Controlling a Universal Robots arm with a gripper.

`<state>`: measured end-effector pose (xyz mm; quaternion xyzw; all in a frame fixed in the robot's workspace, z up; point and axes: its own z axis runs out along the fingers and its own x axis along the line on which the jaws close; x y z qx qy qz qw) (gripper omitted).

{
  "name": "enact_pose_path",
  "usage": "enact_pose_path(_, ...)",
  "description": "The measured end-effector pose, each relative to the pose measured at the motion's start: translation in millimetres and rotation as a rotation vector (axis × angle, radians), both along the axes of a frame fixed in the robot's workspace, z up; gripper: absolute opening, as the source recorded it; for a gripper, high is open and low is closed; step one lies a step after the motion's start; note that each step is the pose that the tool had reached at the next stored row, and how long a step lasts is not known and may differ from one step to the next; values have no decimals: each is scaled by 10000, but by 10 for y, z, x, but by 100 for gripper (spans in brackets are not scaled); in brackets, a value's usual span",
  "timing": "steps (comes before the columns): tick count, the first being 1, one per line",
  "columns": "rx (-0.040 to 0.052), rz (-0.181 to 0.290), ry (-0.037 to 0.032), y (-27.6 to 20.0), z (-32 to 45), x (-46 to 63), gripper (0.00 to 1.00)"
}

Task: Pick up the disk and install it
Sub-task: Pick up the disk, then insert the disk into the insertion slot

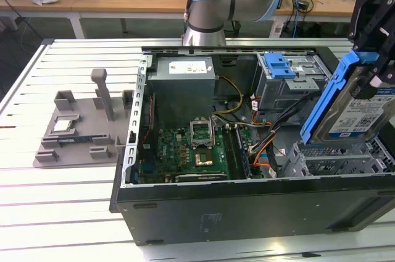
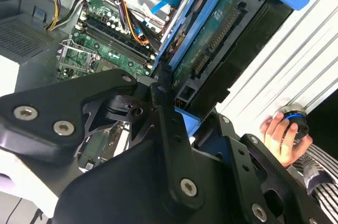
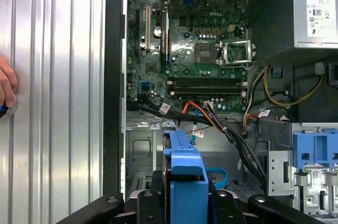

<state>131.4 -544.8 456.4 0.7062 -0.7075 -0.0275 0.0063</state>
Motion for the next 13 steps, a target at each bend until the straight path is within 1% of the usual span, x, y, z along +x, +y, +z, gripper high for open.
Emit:
enact_pose_path(5, -2, 0, 0, 0, -1, 2, 37)
enact_pose_path(13, -41, -2, 19, -10, -90, 23, 37)
